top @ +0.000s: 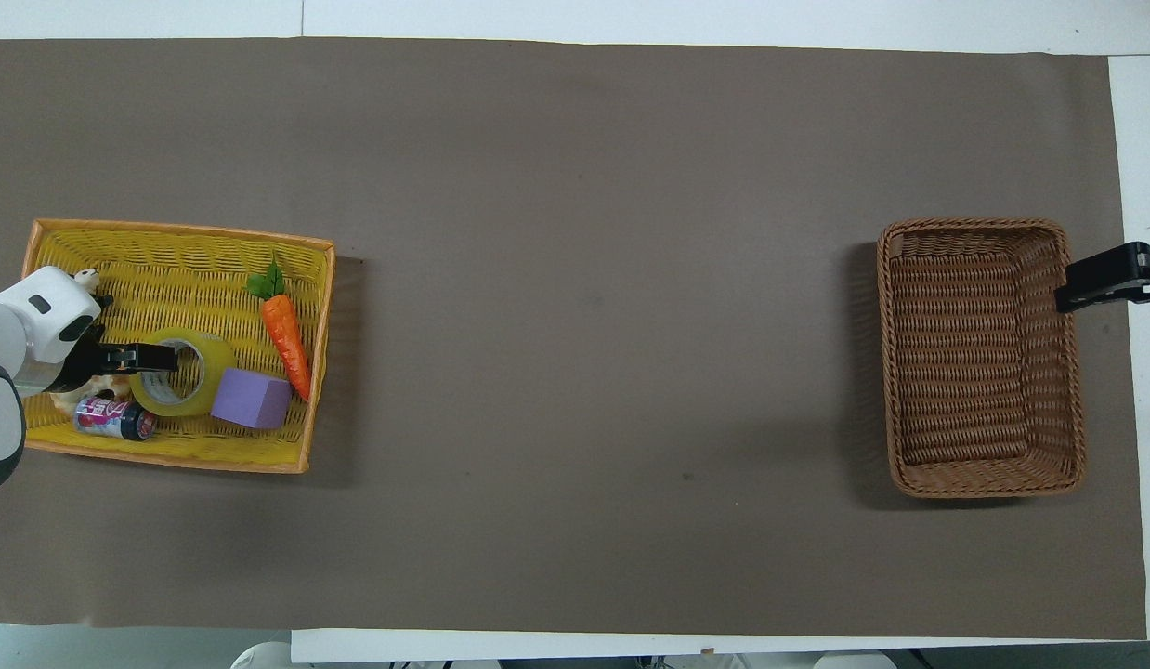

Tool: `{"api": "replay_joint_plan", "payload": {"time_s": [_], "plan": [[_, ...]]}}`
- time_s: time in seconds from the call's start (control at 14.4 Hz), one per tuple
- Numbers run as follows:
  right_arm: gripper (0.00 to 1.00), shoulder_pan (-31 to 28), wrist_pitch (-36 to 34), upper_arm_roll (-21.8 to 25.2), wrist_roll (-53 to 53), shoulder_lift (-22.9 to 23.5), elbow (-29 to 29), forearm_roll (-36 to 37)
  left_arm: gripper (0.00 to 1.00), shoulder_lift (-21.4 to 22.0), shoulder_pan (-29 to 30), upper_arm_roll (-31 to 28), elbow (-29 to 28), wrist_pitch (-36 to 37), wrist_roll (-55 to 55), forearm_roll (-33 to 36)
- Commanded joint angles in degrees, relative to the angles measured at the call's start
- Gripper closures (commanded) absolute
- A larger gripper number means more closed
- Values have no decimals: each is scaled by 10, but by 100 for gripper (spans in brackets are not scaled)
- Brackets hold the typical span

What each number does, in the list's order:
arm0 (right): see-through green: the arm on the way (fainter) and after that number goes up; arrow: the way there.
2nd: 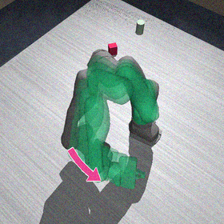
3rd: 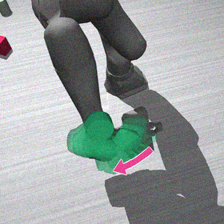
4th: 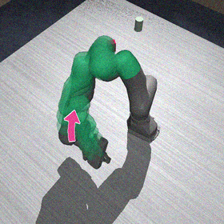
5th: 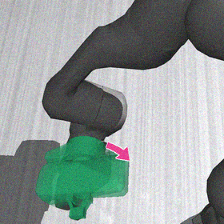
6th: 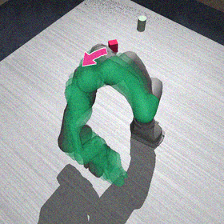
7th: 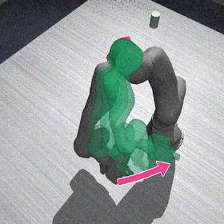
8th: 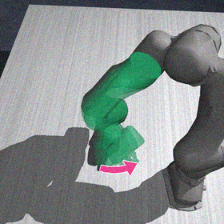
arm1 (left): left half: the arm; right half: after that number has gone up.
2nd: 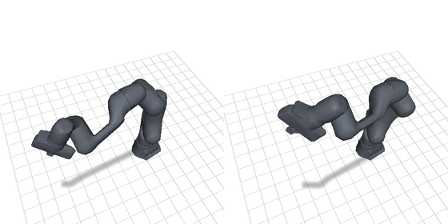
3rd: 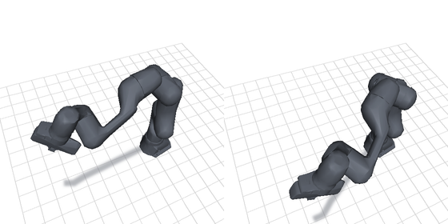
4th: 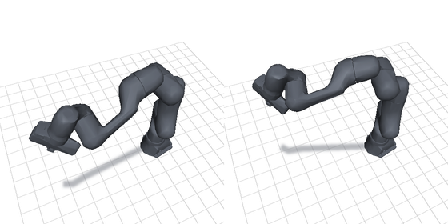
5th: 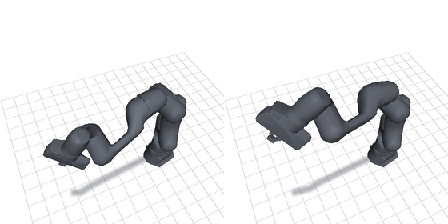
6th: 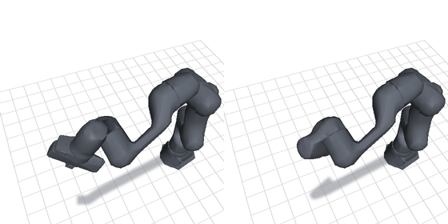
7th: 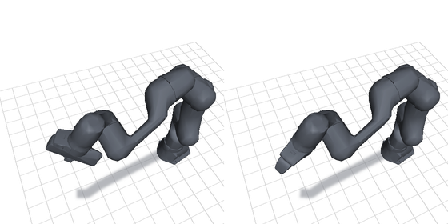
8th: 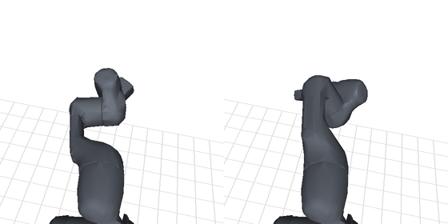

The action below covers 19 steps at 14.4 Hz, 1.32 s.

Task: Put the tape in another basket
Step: 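Reach the left gripper down into the yellow basket and grasp the tape roll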

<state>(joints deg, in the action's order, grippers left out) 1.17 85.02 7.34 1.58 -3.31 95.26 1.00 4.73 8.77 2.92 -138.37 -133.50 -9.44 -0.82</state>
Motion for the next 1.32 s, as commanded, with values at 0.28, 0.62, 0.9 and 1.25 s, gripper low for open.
{"api": "replay_joint_plan", "payload": {"time_s": [0.28,0.62,0.9,1.25], "plan": [[1,-3,2,-3,1,-14,15,1,29,-7,-3,2,-9,-27,-9,3],[1,-3,2,-3,1,-14,15,1,32,-7,-1,2,-9,-29,-17,3],[1,-3,2,-3,1,-14,14,1,32,-19,-3,2,-12,-26,-16,3],[1,-3,2,-3,1,-14,14,1,32,-16,-3,3,-21,-28,-19,3]]}}
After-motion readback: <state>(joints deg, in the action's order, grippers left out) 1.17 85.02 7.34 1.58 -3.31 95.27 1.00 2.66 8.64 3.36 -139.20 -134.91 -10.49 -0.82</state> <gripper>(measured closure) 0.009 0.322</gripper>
